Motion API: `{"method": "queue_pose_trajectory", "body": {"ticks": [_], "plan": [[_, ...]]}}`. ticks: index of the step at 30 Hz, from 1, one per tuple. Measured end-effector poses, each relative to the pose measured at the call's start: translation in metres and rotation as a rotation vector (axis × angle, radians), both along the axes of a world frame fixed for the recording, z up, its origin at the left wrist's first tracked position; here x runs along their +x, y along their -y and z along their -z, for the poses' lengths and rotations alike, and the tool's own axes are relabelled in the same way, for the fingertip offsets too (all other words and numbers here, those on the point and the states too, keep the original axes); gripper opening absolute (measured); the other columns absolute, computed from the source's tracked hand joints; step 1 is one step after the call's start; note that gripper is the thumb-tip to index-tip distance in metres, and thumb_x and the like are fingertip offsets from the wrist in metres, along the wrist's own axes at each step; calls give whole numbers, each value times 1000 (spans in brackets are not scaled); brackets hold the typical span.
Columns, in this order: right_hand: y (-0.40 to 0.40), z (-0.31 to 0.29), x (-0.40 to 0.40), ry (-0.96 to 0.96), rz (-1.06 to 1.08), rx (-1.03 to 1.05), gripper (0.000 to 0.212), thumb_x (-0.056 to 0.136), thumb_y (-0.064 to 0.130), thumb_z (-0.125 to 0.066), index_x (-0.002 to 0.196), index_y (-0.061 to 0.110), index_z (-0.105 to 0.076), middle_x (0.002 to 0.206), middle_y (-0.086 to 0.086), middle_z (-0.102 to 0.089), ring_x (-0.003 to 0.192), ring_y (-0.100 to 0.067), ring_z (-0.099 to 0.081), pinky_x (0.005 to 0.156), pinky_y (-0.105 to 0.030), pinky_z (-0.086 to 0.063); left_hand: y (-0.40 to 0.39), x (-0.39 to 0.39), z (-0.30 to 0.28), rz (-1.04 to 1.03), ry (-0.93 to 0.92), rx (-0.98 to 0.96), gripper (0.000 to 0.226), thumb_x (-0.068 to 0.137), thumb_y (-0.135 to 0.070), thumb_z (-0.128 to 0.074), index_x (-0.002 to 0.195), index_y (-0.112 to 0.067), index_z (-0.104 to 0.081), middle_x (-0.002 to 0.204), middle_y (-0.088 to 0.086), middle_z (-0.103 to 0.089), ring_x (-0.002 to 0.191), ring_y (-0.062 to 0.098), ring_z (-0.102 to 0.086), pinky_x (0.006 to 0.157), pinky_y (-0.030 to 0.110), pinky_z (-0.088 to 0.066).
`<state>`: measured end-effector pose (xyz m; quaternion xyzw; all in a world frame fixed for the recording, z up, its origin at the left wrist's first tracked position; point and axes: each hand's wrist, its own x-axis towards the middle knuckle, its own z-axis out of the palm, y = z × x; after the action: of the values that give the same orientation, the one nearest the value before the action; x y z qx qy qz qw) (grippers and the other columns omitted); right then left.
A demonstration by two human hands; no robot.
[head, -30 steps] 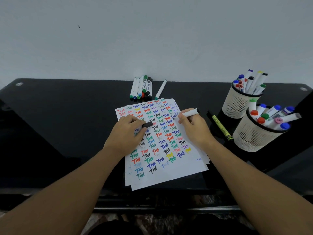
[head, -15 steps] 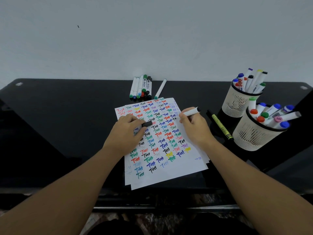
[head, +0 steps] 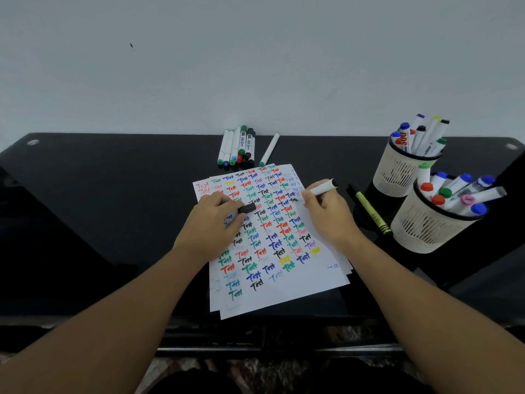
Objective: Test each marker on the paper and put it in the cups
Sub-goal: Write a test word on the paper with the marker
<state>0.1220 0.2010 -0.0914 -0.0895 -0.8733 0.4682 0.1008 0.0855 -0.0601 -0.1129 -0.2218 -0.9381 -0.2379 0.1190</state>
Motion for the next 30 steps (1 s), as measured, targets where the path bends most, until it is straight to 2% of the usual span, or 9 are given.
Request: {"method": "queue_pose_trajectory", "body": {"ticks": [2,6,10,15,20,22,25,28,30], "plan": [[0,0,0,7,10,0,25,108,38,-51,104,15,-61,93,-6,-70,85,-22,-68,76,-44,-56,0,0,0,0,2,5,37,99,-42,-60,132,-27,-66,120,-10,-57,112,9,-46,91,30,-44],[-1,1,-1,-20,8,-25,17,108,35,-52,95,27,-60,91,-1,-69,80,-14,-63,70,-35,-50,0,1,0,5,-5,2,37,98,-42,-61,131,-26,-67,120,-10,-58,110,9,-46,90,30,-45],[1,0,0,-9,-1,22,18,109,33,-51,92,31,-58,90,-3,-69,79,-15,-64,69,-36,-52,0,1,0,3,-6,-9,37,99,-43,-60,132,-27,-66,120,-11,-57,110,8,-46,90,28,-43],[0,0,1,-11,27,0,26,108,35,-51,101,13,-62,91,-8,-70,76,-15,-63,66,-34,-50,0,0,1,0,-9,-12,37,98,-43,-60,131,-28,-66,120,-11,-57,110,8,-46,90,28,-43],[0,1,-1,8,18,3,27,107,36,-52,99,12,-63,92,-7,-70,84,-22,-66,73,-42,-54,1,0,2,9,-31,-7,36,98,-43,-60,130,-27,-67,117,-12,-58,108,9,-48,89,28,-45],[-1,2,-1,-33,28,4,19,108,34,-53,102,18,-61,91,-4,-69,85,-21,-67,75,-43,-55,0,0,1,10,-30,-12,36,98,-43,-60,130,-27,-67,117,-11,-58,108,9,-48,88,28,-45],[-3,2,1,-143,36,-210,6,107,30,-54,110,33,-59,88,4,-69,88,-15,-68,82,-39,-58,0,2,0,5,-29,-7,38,99,-41,-59,133,-25,-65,114,-10,-57,107,10,-46,85,28,-45],[-4,3,4,-170,37,-236,19,107,22,-54,110,38,-63,86,5,-72,89,-10,-68,89,-41,-57,0,4,-2,7,-34,5,38,102,-38,-56,136,-23,-63,109,-9,-58,103,11,-46,82,29,-44],[-4,-1,5,-118,-64,-131,39,105,7,-52,126,40,-60,106,13,-72,104,-5,-65,93,-38,-54,1,5,-2,7,-31,-5,38,103,-36,-53,138,-22,-61,111,-8,-60,104,11,-46,84,29,-44]]}}
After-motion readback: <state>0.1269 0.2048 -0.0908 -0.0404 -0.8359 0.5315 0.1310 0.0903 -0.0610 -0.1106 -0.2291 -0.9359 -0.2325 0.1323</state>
